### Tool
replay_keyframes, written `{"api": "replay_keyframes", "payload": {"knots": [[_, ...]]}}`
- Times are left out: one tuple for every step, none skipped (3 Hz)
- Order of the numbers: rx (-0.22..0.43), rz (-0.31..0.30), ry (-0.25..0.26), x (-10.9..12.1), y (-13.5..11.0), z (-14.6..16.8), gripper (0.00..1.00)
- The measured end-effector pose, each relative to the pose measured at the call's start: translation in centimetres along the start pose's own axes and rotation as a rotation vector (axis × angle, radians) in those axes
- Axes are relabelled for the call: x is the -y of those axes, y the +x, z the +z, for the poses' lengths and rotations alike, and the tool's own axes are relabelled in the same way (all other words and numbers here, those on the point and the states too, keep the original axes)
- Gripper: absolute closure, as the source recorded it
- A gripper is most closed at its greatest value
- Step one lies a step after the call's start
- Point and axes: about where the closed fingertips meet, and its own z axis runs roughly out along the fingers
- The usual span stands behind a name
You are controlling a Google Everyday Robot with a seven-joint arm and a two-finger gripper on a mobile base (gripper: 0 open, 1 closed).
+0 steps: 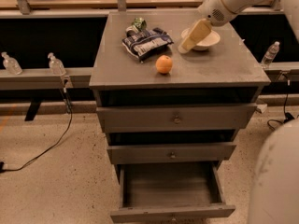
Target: Place orange into bottom drawer
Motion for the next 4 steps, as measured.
{"api": "replay_keyframes", "payload": {"knots": [[0.036,0.005,0.043,2.1,-0.2,1.2,0.00],[0.043,0.006,0.033,1.7,-0.3,1.2,0.00],[0.168,0.055,-0.002,0.6,-0.2,3.6,0.00],[0.360,0.133,-0.037,-1.8,1.2,5.9,0.00]]}}
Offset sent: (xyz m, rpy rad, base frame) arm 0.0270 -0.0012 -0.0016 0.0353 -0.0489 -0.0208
